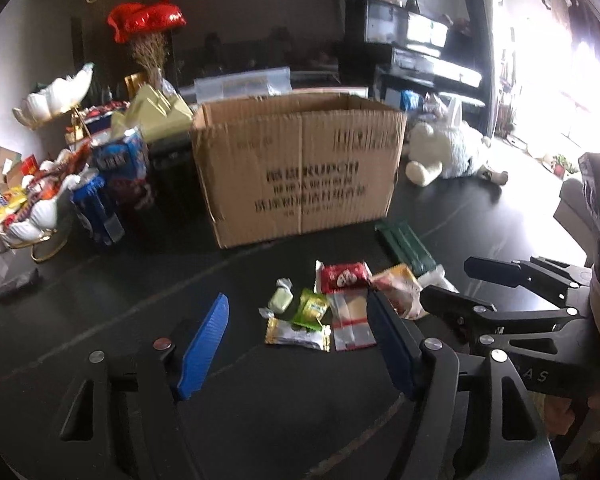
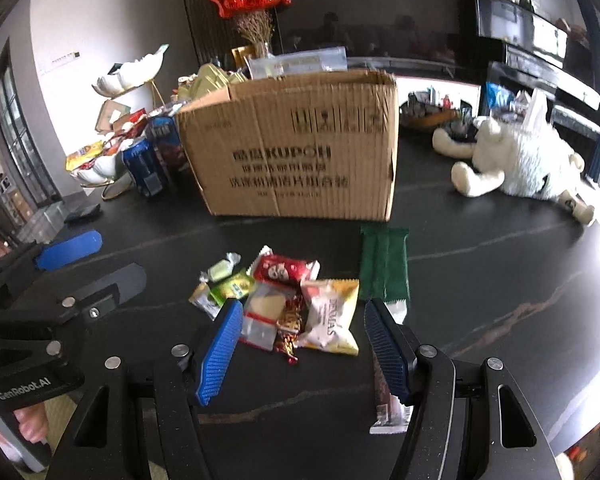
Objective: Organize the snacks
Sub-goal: 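Grasp the green-yellow packet with the left tool while the right tool grasps the DENMAS bag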
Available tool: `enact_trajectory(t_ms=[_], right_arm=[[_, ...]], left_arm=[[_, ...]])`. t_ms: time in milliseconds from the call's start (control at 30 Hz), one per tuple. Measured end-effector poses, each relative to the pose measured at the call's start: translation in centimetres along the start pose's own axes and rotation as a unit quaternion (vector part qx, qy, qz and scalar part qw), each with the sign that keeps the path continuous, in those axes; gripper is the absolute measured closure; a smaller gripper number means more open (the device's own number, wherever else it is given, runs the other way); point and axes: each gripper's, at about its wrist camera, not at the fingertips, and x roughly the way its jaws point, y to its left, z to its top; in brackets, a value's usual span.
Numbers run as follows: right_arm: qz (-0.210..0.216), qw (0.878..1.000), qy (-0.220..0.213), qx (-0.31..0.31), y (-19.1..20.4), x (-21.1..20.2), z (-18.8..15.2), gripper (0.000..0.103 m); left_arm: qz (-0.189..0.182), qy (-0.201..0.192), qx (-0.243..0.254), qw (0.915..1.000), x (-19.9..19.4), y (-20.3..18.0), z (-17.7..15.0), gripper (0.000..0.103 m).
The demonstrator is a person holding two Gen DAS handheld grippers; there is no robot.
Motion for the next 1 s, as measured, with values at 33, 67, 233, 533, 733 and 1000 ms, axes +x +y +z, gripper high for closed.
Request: enact_trajectory(t_ms=[33,67,233,533,733,1000], right_arm=[[0.001,1.000,0.005,0.003,-0.1,0.3,-0.1,0.039],[0.001,1.000,0.008,0.005,-0.2,0.6,-0.2,0.039],[-0.002,1.000,0.019,0.014,-0.7,1.7,-0.4,0.039],[-0.006,0.999,0.042,0.033,-1.6,4.0,-0.9,0.050],[-0.009,0.998,0.046,0.041,-2.1,4.8,-0.8,0.051],[0.005,0.996,0.062,0.061,-3.0,6.2,-0.9,0.059]], left_arm=[[-0.003,0.005,0.000,1.0000,0.4,0.0,-0.1,0.034],[-0.007,0.010,0.000,0.9999,0.7,0.1,-0.2,0.034],[-0.020,0.036,0.003,0.9991,2.7,0.1,-0.7,0.040],[-0.040,0.074,0.020,0.9963,6.2,0.1,-1.2,0.052],[-0.050,0.089,0.032,0.9942,8.2,-0.1,-1.1,0.056],[-0.052,0.103,0.046,0.9923,10.2,-0.8,-0.7,0.063]])
